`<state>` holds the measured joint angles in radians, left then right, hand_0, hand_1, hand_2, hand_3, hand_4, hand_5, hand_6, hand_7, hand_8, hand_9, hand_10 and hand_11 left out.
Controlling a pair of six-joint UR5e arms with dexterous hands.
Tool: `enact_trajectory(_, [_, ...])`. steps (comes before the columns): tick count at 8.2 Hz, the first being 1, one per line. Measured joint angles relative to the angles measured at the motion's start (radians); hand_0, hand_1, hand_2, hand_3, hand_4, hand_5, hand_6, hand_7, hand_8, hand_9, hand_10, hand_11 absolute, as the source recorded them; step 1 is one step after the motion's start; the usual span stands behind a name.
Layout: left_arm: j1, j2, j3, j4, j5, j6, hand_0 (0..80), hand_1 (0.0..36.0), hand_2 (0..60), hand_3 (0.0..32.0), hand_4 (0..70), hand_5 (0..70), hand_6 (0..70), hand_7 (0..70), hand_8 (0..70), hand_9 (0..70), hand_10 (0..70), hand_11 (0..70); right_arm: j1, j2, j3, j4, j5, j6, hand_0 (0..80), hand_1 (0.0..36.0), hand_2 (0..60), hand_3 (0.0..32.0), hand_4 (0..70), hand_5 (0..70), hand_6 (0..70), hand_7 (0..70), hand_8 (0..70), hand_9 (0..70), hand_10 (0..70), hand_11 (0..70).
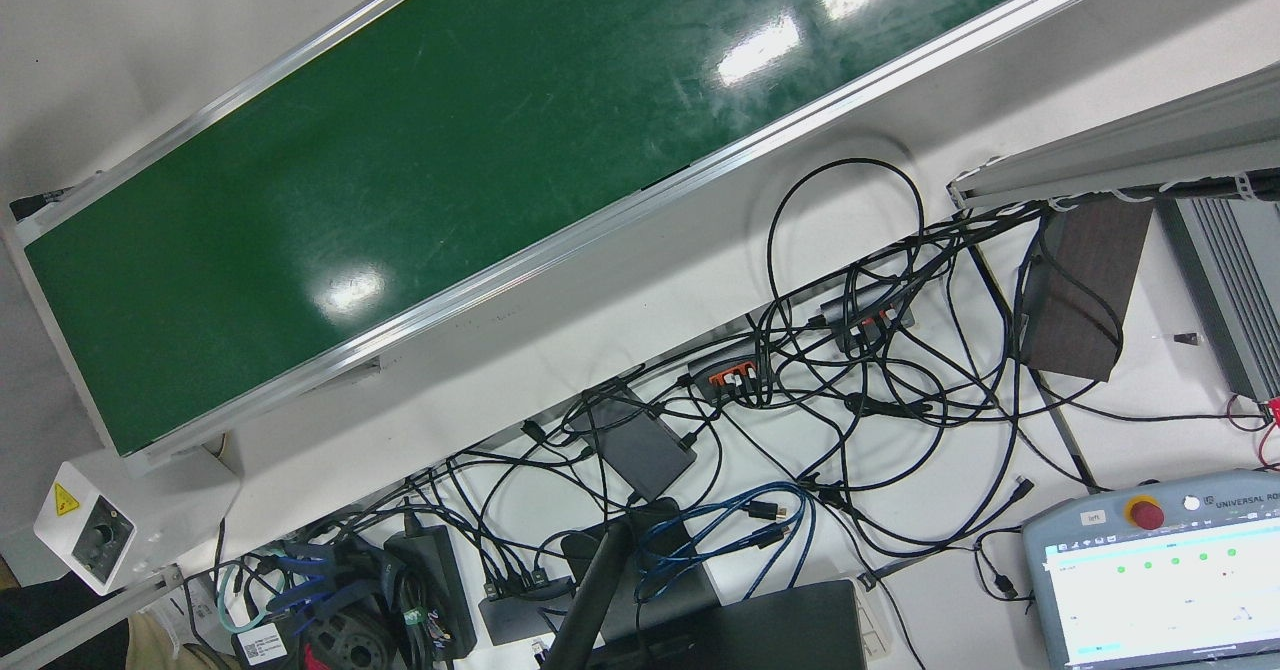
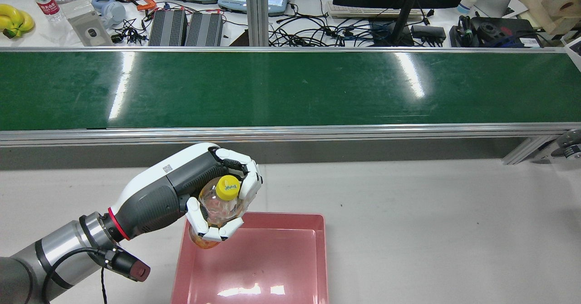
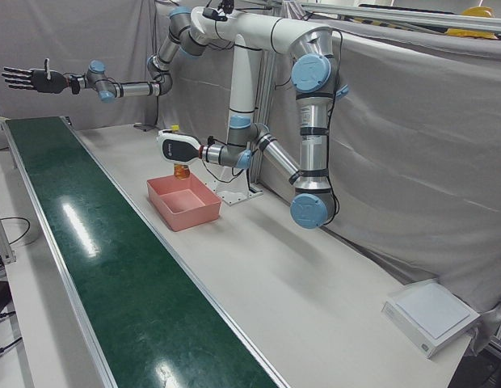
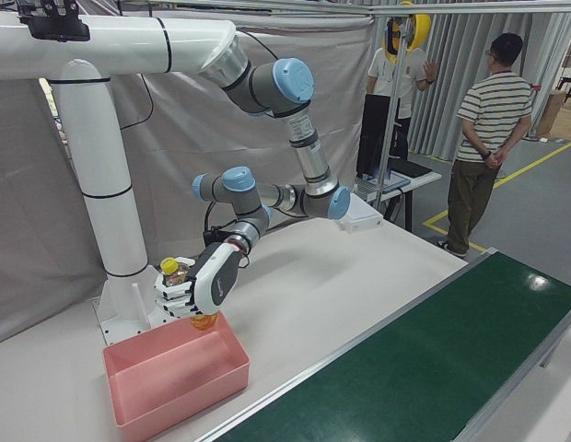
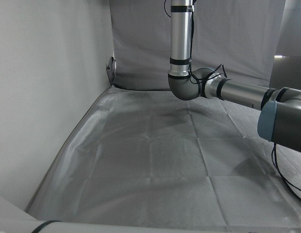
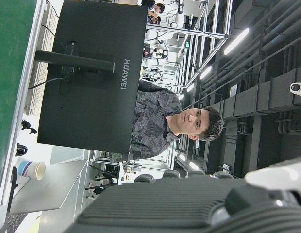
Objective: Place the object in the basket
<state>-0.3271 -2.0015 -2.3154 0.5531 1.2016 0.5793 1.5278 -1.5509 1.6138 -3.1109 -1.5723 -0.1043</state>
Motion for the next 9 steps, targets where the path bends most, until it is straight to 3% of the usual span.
enact_trajectory(1, [0.002,0.002,-0.002,-0.003,0.011,-0.013,80.0,10.1,0.0,0.0,19.7,69.7,26.5,63.3,35.6,54.3,41.6,60.0,0.0,0.0,0.0,0.0,0.0,0.0,0.0,0.0,0.0,0.0,0.0,0.0,0.0,0.0,0.0,0.0,0.0,0.0])
enact_trajectory(2, [-0.001,0.004,-0.009,0.002,0.041,-0.03,80.0,11.0,0.0,0.0,5.2,56.2,19.8,53.3,26.3,43.1,34.5,50.9,0.0,0.0,0.0,0.0,0.0,0.0,0.0,0.0,0.0,0.0,0.0,0.0,0.0,0.0,0.0,0.0,0.0,0.0])
enact_trajectory(3, [-0.003,0.005,-0.02,0.01,0.065,-0.039,75.5,11.9,0.0,0.0,2.3,32.9,9.0,24.7,10.0,17.9,19.9,31.3,0.0,0.0,0.0,0.0,0.0,0.0,0.0,0.0,0.0,0.0,0.0,0.0,0.0,0.0,0.0,0.0,0.0,0.0])
enact_trajectory(4, [-0.002,0.005,-0.03,0.028,0.079,-0.044,70.0,11.8,0.0,0.0,4.2,15.1,2.7,9.2,0.1,1.2,6.1,11.2,0.0,0.0,0.0,0.0,0.0,0.0,0.0,0.0,0.0,0.0,0.0,0.0,0.0,0.0,0.0,0.0,0.0,0.0])
enact_trajectory(5, [0.001,0.005,-0.035,0.043,0.086,-0.046,70.2,12.1,0.0,0.0,4.9,6.5,1.6,6.7,0.0,0.0,2.0,5.4,0.0,0.0,0.0,0.0,0.0,0.0,0.0,0.0,0.0,0.0,0.0,0.0,0.0,0.0,0.0,0.0,0.0,0.0])
enact_trajectory(6, [0.003,0.003,-0.037,0.051,0.089,-0.047,70.2,12.2,0.0,0.0,4.0,4.2,1.1,5.6,0.0,0.0,1.5,4.7,0.0,0.0,0.0,0.0,0.0,0.0,0.0,0.0,0.0,0.0,0.0,0.0,0.0,0.0,0.0,0.0,0.0,0.0])
enact_trajectory(9, [0.007,0.0,-0.039,0.056,0.09,-0.047,72.0,13.1,0.0,0.0,0.6,4.7,0.4,5.0,0.0,0.0,0.1,2.5,0.0,0.0,0.0,0.0,0.0,0.0,0.0,0.0,0.0,0.0,0.0,0.0,0.0,0.0,0.0,0.0,0.0,0.0])
